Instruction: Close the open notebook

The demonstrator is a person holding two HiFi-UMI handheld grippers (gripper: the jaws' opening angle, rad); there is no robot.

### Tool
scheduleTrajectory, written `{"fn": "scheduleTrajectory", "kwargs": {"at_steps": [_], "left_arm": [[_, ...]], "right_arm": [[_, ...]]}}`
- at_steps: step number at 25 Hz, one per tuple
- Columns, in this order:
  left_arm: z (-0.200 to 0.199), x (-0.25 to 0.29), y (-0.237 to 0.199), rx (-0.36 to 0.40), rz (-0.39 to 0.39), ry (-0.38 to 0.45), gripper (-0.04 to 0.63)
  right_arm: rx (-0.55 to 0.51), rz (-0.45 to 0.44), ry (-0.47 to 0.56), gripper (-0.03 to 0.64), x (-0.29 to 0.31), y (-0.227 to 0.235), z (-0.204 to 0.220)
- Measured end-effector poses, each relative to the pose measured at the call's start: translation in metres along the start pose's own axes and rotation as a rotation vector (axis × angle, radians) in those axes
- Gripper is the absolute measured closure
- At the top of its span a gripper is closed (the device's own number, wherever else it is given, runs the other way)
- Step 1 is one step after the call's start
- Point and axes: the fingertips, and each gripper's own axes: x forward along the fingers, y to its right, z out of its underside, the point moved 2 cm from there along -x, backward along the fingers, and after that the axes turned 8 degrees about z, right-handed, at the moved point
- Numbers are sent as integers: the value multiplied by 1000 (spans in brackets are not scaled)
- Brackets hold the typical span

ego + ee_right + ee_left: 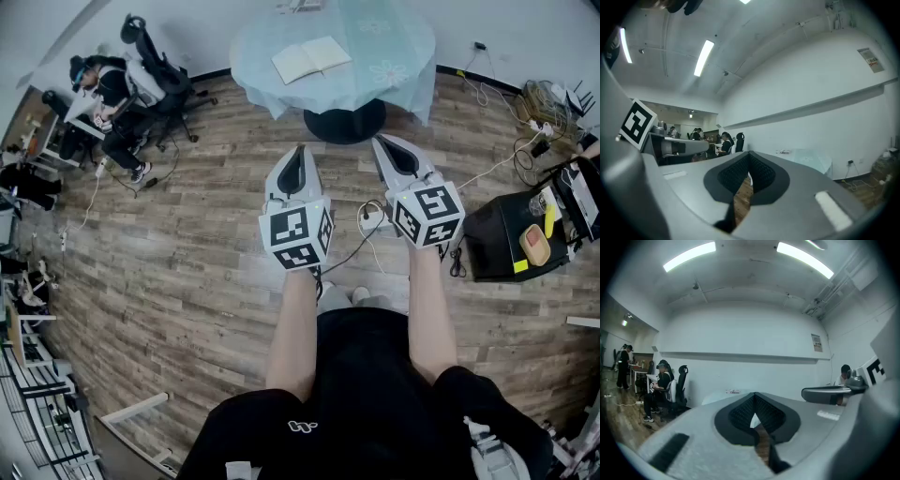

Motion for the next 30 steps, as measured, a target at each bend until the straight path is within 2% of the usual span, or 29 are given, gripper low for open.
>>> {"fn": "scheduleTrajectory", "kwargs": {"at_steps": [9,17,26,30], "left_arm": [[-14,-4,-7,8,-5,24,592],[-27,-14,-53,-20,-86,70,592],[-24,20,-73,-28,-75,97,592],[-20,35,-103,-53,-116,121,592]], "right_arm": [[1,15,22,604,11,0,-11],[-9,-12,37,604,33,-12,-19],[-34,-6,44,604,73,6,-20],[-49,-33,38,604,102,8,-11]]}}
